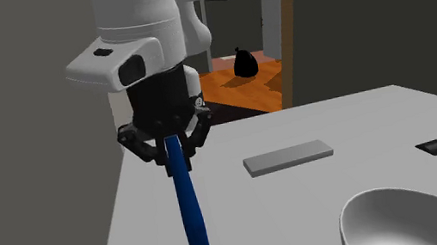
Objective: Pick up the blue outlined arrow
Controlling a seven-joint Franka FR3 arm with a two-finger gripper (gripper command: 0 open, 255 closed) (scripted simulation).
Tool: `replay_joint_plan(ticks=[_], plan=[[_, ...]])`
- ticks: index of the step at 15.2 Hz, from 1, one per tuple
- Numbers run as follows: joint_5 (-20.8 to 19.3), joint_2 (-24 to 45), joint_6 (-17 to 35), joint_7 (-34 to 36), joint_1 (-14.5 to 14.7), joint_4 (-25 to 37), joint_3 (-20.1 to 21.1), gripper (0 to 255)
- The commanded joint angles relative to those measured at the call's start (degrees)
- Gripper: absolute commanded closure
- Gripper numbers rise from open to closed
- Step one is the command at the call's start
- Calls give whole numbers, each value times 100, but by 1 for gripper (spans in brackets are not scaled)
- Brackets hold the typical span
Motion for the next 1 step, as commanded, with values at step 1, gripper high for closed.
replay_joint_plan(ticks=[1], plan=[[-15, -31, -38, 6, 4, 11, -7, 255]])
